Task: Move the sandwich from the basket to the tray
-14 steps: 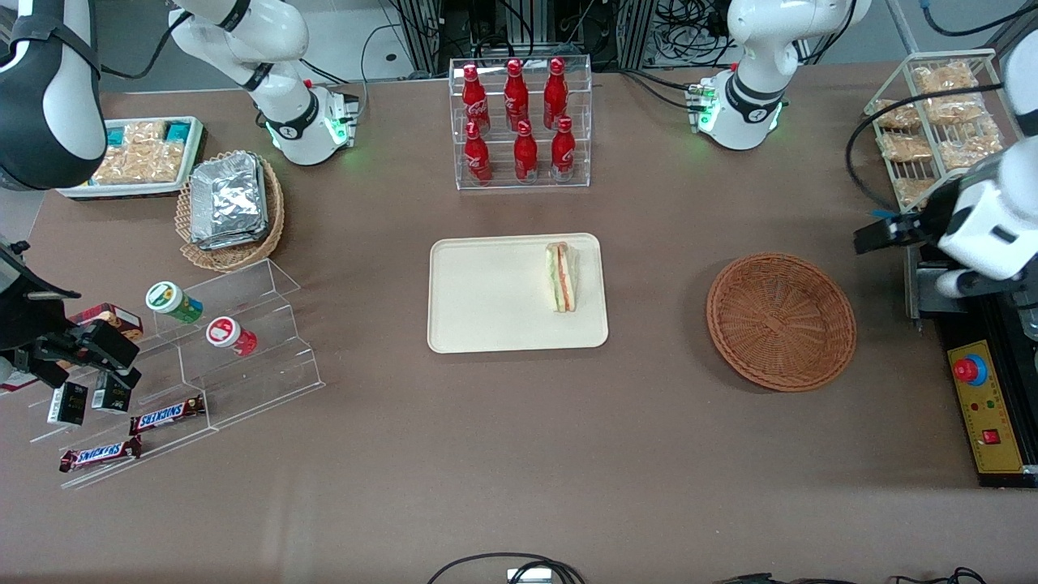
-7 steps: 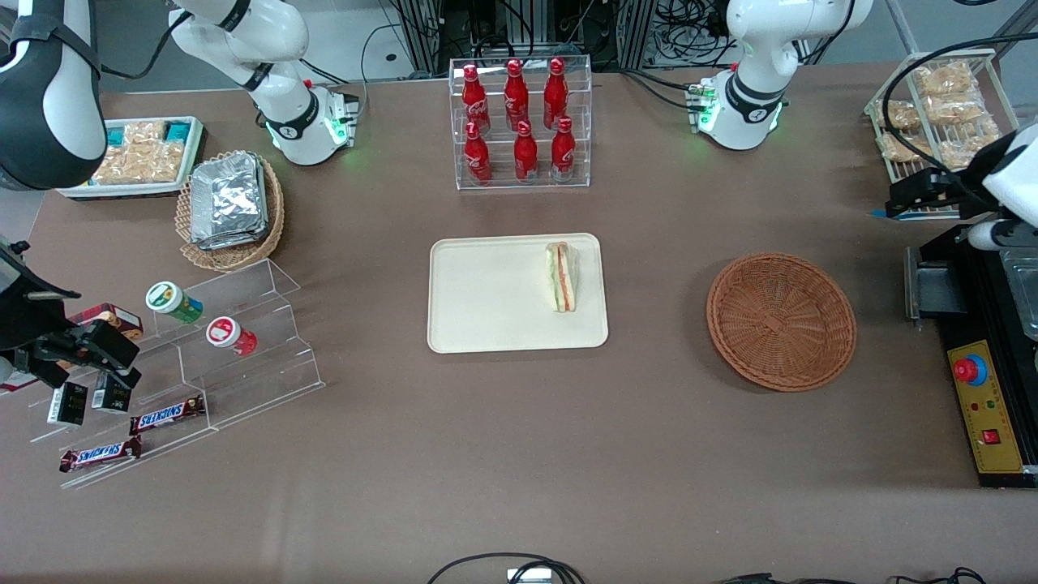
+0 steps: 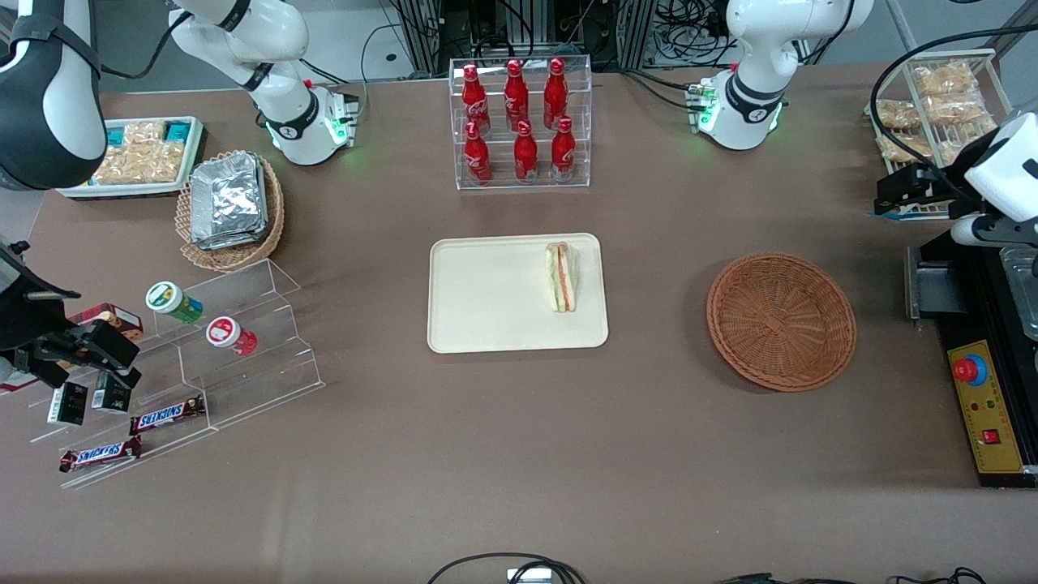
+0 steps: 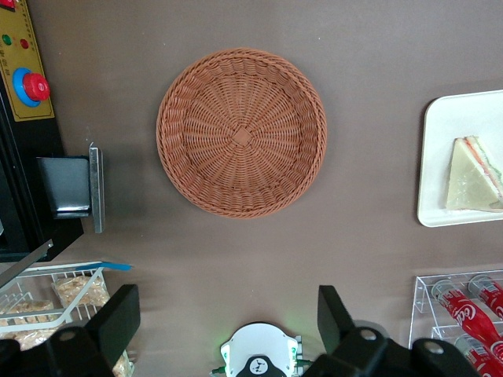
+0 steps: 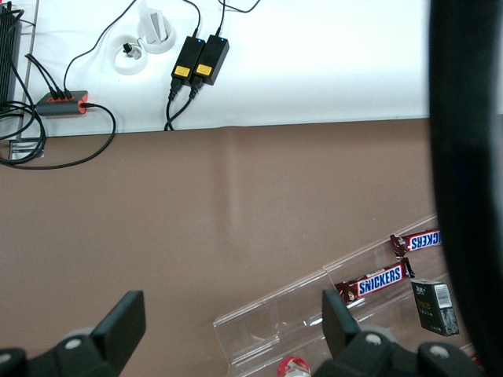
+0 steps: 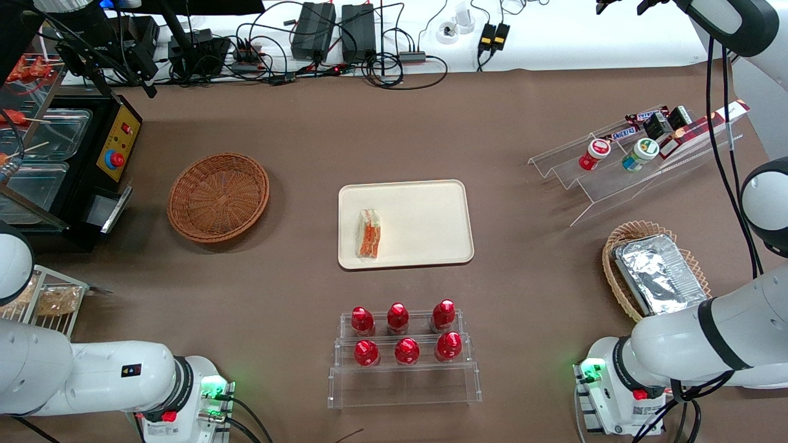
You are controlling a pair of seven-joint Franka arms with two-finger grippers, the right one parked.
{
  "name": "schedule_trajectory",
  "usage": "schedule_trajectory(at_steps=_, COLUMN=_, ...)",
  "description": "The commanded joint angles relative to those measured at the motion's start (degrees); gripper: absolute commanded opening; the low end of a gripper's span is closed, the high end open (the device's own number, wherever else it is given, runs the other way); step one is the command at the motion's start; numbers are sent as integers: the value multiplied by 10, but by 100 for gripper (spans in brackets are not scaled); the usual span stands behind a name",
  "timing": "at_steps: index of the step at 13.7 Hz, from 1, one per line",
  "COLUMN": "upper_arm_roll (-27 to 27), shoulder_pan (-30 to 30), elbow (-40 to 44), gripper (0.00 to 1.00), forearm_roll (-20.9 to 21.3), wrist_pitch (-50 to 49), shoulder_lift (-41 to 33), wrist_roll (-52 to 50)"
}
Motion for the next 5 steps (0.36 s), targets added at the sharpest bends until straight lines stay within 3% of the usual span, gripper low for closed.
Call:
schedule_trajectory(at_steps=1, upper_arm_roll=4, shoulder_pan=-3, elbow=7, gripper=100, forearm_roll=1, wrist_pitch=-13, shoulder_lift=-2, wrist_roll=7)
schedule_trajectory(at_steps=5, upper_arm_roll=4, shoulder_pan=-2, elbow=9, gripper=100, forearm_roll=0, wrist_pitch=-13, shoulder_lift=1, wrist_roll=13)
